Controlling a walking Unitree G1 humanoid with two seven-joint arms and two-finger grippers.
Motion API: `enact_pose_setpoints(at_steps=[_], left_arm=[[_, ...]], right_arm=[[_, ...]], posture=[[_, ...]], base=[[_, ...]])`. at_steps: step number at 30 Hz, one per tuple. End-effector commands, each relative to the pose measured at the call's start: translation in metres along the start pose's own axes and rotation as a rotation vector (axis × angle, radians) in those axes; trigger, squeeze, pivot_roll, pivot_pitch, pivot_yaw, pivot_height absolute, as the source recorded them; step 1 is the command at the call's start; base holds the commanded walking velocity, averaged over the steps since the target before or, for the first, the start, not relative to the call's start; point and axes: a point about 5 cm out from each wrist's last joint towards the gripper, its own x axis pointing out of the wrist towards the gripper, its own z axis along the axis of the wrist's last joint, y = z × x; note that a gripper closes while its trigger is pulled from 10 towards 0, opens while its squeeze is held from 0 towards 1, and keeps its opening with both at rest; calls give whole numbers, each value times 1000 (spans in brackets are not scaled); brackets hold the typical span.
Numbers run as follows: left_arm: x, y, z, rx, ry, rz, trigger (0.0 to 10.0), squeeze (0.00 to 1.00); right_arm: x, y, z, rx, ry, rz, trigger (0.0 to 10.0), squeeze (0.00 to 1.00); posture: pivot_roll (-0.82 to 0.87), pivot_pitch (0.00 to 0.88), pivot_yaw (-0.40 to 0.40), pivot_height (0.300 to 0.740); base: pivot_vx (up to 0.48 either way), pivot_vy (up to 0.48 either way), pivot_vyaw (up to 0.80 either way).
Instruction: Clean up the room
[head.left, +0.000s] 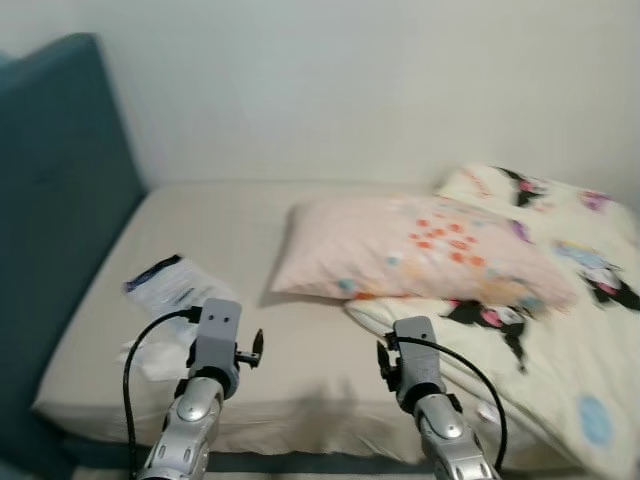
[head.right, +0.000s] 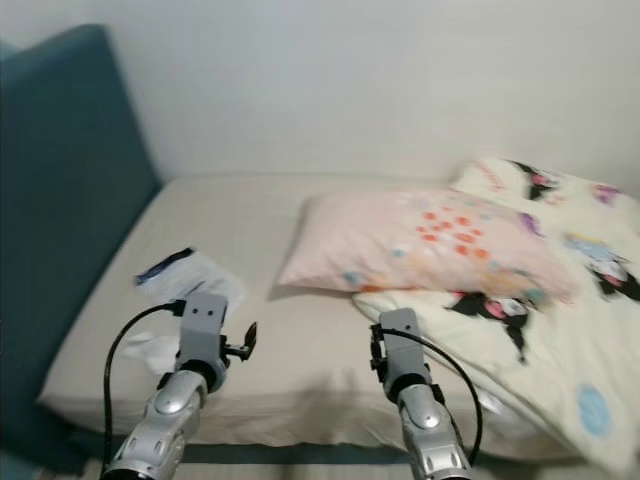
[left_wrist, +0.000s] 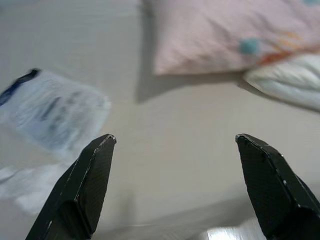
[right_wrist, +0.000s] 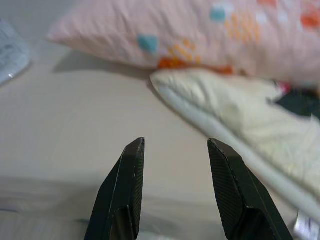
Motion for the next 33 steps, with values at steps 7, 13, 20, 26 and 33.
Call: enact_pose_setpoints(at_steps=[7,13,20,26,33], left_arm=[[-6,8,-15,25,50,33,10000,0],[-7,12,-16,7,46,63,10000,0],[-6,10,-14,18,36,50,10000,0],[-5,9,-13,21,31,43,10000,0],[-5,10,-13,22,30,40,10000,0]], right_arm=[[-2,-4,2,-3,-27,1,10000,0],[-1,-1,4,1,-41,15,10000,0],[-1,1,5,0,-47,29,10000,0],[-1,1,5,1,-50,28,10000,0],[-2,2,4,3,-52,28,10000,0]], posture=[[-22,104,-13,738],[-22,96,-17,738],[-21,92,-21,738],[-23,87,-17,738],[-22,91,-15,738]], base=[[0,0,-553],[0,0,0],[0,258,0],[0,464,0],[0,473,0]])
